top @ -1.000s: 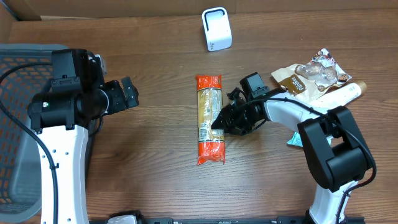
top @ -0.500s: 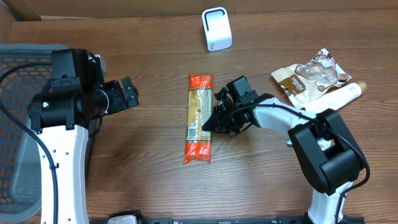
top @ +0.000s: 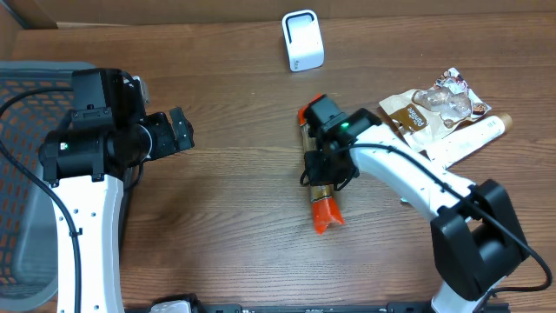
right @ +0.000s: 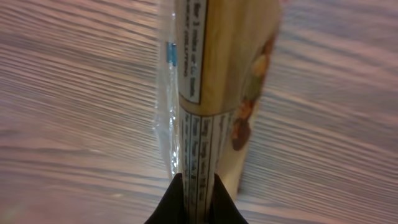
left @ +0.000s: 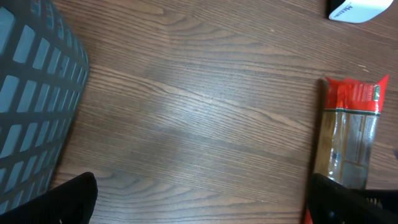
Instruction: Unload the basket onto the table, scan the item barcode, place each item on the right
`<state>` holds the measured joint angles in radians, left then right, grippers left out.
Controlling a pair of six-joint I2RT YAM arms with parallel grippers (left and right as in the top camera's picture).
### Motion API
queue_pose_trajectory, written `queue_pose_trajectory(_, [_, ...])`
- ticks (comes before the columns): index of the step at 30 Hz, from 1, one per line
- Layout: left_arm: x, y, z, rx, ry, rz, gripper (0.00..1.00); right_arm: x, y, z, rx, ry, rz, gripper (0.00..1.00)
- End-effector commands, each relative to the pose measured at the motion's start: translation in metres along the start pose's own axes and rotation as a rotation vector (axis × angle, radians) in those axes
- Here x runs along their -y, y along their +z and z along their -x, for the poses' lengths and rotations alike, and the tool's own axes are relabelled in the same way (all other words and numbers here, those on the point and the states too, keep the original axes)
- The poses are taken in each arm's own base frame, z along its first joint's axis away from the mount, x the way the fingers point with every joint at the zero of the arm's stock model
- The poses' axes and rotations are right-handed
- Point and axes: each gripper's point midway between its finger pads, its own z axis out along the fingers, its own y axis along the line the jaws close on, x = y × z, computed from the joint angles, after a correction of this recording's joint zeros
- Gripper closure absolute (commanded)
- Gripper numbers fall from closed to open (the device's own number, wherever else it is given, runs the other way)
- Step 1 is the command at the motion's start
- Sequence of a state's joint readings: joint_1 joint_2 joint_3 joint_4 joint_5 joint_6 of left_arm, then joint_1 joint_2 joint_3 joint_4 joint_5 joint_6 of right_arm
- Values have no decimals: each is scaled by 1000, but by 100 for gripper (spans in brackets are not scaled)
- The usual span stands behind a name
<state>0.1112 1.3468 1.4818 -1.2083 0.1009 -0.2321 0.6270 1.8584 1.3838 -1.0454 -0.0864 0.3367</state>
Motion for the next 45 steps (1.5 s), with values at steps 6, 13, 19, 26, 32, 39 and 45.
queue_pose_trajectory(6, [2, -2, 5, 13, 17, -3, 0, -12, -29, 7, 149, -176, -183, 85])
queue_pose_trajectory(13, [2, -2, 5, 12, 17, -3, 0, -13, -23, 4, 124, -171, -147, 51])
queue_pose_trajectory(19, [2, -2, 5, 13, 17, -3, 1, -15, -17, 3, 85, -218, -91, 28])
queue_pose_trajectory(26, [2, -2, 5, 13, 17, -3, 0, -32, 20, -6, -33, -283, 25, 27])
queue_pose_trajectory(32, [2, -2, 5, 12, 17, -3, 0, -31, 40, -13, -100, -274, 38, 38])
queue_pose_trajectory(39, [2, -2, 5, 13, 17, -3, 0, -36, 33, -12, -121, -243, 119, 79])
queue_pose_trajectory(45, [2, -2, 5, 13, 17, -3, 0, -54, 6, -6, -152, -235, 339, 90])
